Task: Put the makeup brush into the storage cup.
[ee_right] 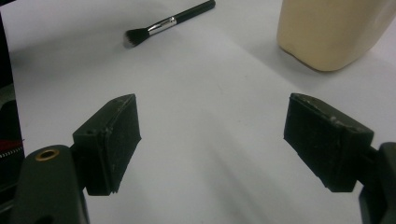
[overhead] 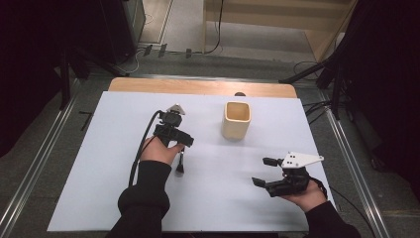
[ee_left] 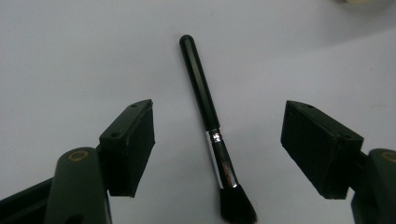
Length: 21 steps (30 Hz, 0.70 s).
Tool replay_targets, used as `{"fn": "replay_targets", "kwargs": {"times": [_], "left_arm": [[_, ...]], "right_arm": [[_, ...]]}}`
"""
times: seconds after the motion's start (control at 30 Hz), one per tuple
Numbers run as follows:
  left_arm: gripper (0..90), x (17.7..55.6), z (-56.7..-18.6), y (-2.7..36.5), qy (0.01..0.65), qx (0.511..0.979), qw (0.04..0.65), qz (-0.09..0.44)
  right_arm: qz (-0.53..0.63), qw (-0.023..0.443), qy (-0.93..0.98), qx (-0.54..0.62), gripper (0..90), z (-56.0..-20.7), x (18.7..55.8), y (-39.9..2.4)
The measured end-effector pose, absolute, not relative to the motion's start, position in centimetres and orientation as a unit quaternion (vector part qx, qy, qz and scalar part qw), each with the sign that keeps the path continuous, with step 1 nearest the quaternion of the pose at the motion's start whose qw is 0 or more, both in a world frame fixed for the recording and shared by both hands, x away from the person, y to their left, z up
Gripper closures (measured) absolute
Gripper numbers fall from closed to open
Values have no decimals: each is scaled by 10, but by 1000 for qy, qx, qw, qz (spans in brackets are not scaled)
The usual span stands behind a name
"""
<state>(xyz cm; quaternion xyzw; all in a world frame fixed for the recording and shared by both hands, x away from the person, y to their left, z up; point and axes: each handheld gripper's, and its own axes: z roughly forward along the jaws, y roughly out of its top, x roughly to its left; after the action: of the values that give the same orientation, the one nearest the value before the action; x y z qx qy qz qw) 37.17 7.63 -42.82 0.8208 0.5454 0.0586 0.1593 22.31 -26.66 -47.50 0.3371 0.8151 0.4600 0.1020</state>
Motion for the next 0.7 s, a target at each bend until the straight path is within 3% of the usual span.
{"fn": "replay_targets", "kwargs": {"times": [0.7], "left_arm": [[321, 373, -455, 67, 551, 821, 138, 53]], "right_arm": [[458, 97, 816, 339, 193, -476, 224, -267]]}}
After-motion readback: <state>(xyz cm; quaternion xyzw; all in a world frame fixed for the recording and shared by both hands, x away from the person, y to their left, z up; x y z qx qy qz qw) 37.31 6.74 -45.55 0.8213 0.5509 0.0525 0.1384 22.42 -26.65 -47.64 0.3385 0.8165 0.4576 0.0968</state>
